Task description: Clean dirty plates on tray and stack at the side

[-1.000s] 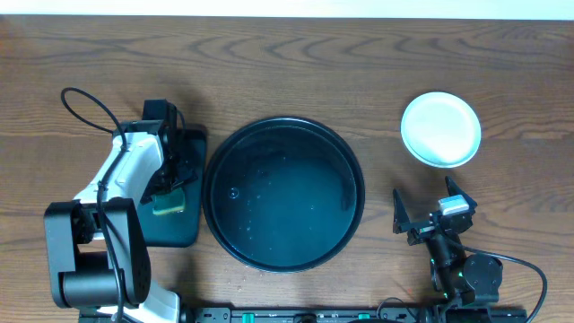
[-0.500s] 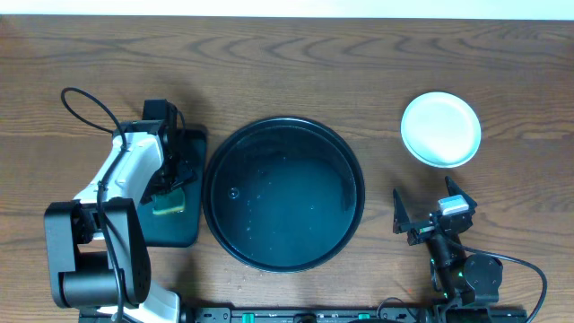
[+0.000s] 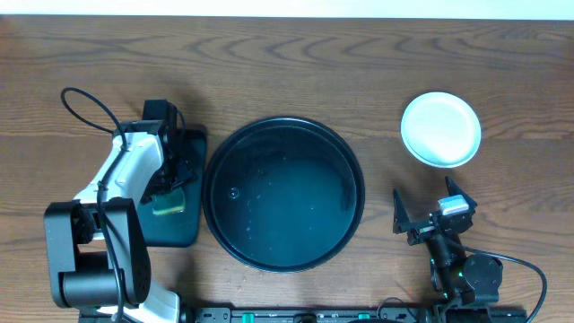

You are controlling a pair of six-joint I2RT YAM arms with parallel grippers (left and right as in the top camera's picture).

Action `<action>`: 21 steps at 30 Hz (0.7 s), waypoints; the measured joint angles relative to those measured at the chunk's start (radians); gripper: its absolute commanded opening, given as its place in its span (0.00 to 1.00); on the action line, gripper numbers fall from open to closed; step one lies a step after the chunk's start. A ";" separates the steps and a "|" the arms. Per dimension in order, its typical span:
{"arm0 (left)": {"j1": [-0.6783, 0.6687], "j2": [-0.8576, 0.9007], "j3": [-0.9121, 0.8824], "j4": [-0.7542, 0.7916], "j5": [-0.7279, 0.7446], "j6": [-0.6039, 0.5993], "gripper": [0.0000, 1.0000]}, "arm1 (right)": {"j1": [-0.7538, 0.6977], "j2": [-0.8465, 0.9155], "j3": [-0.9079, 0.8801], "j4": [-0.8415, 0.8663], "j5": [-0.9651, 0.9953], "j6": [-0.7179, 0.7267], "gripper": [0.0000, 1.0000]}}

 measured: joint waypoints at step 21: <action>0.000 -0.241 -0.001 0.083 0.000 0.000 0.78 | 0.000 0.000 0.000 0.000 0.001 0.000 0.99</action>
